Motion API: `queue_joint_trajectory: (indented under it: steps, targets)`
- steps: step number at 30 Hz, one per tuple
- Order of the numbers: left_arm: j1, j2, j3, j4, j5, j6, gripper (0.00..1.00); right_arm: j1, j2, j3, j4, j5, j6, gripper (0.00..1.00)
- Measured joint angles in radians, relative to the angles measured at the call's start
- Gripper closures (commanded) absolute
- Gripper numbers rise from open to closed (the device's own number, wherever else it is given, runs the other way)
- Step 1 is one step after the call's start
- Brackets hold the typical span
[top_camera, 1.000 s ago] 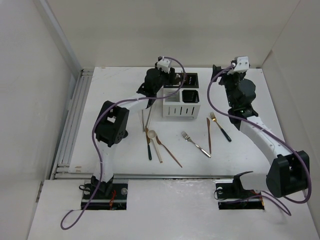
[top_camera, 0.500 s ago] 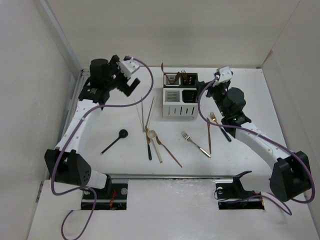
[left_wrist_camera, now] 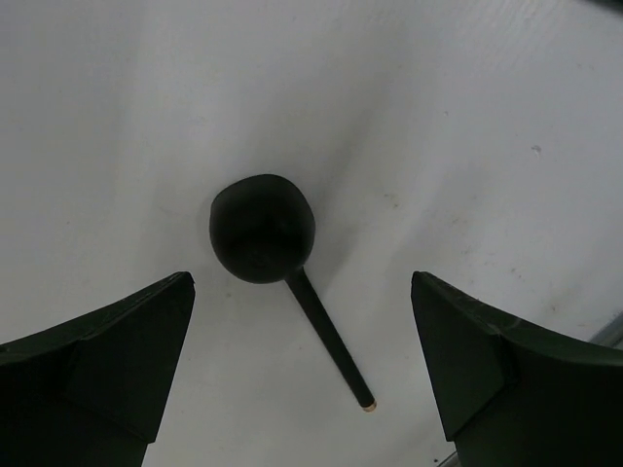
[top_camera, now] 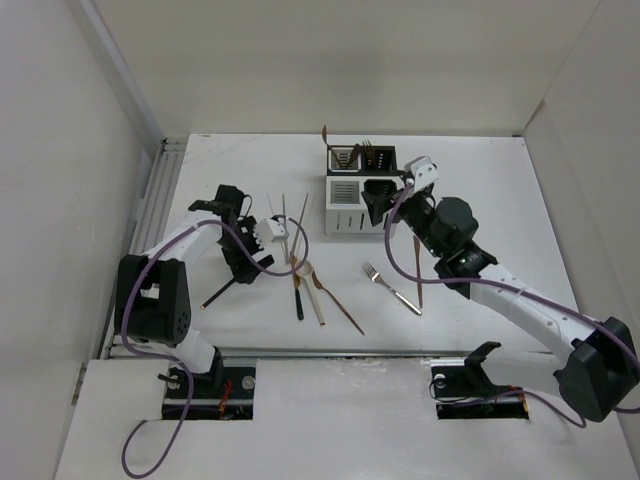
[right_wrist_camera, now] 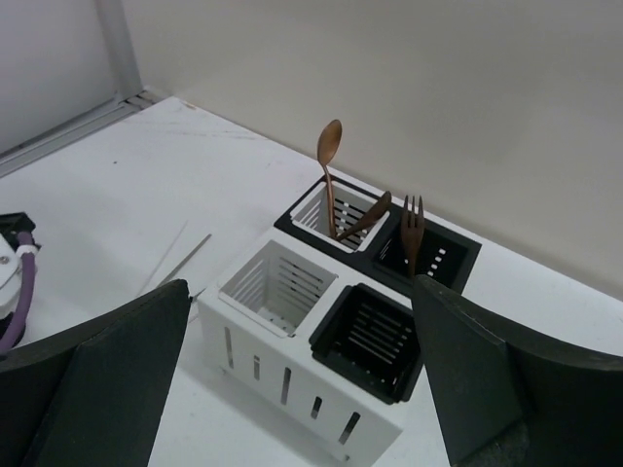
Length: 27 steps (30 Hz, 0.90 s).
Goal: Sort the eating utensils into containers
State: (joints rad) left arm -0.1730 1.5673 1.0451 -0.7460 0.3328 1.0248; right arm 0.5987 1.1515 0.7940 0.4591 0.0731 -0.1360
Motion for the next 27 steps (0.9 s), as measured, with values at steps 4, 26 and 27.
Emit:
queue_joint_trajectory:
  steps: [4, 26, 27]
  targets:
    - [0.0, 0.0, -0.021, 0.074, -0.024, -0.032, 0.08, 0.019, -0.035, -0.023, -0.019, 0.029, 0.0, 0.0]
    - [-0.008, 0.101, -0.053, 0.205, -0.071, -0.137, 0.6, 0.018, -0.063, -0.038, -0.034, 0.122, -0.053, 0.0]
    - [-0.009, 0.101, -0.052, 0.204, -0.071, -0.14, 0.66, 0.018, -0.063, -0.038, -0.034, 0.122, -0.055, 0.0]
